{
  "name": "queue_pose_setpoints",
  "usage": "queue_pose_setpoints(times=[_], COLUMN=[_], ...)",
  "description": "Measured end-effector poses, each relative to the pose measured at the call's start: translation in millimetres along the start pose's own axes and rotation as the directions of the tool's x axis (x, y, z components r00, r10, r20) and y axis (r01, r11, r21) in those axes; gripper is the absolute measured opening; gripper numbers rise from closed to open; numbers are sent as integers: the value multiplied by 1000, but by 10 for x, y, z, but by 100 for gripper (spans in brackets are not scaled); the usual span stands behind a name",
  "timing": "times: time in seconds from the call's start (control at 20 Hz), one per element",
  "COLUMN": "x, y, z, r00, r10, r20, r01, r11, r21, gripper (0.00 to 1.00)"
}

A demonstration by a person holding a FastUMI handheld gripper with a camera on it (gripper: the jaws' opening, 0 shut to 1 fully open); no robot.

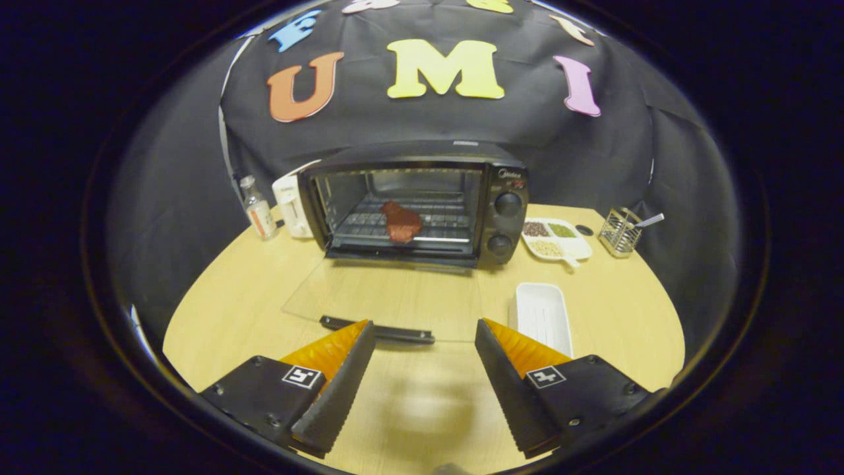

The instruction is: Open the toaster oven, put the food inside, and close the toaster oven door.

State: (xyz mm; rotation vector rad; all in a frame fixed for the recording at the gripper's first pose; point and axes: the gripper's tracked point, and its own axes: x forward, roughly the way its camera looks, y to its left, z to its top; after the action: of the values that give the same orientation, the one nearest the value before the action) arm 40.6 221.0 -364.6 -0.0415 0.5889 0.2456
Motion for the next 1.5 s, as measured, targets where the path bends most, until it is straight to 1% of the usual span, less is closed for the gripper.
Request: queue_pose_setpoints(times=[0.15, 0.25, 0.35, 0.55, 0.75, 1.0, 1.15, 1.5], x=[114, 222, 368, 650, 808, 826, 747, 560], y=[178, 227, 272, 270, 229, 221, 230, 235], z=[-221, -299, -382, -490, -562, -525, -458, -109], r00=[999, 998, 996, 990, 984, 983, 984, 989], r10=[24, 21, 22, 1, -14, -8, 0, 14], r20=[-45, -63, -89, -139, -177, -185, -176, -144], r01=[-24, -23, -25, -3, 11, 3, -3, -18], r11=[1000, 999, 999, 1000, 1000, 1000, 1000, 1000], r21=[-13, -30, -22, -15, -20, -25, -21, -26], gripper=[98, 98, 98, 98, 98, 98, 98, 98])
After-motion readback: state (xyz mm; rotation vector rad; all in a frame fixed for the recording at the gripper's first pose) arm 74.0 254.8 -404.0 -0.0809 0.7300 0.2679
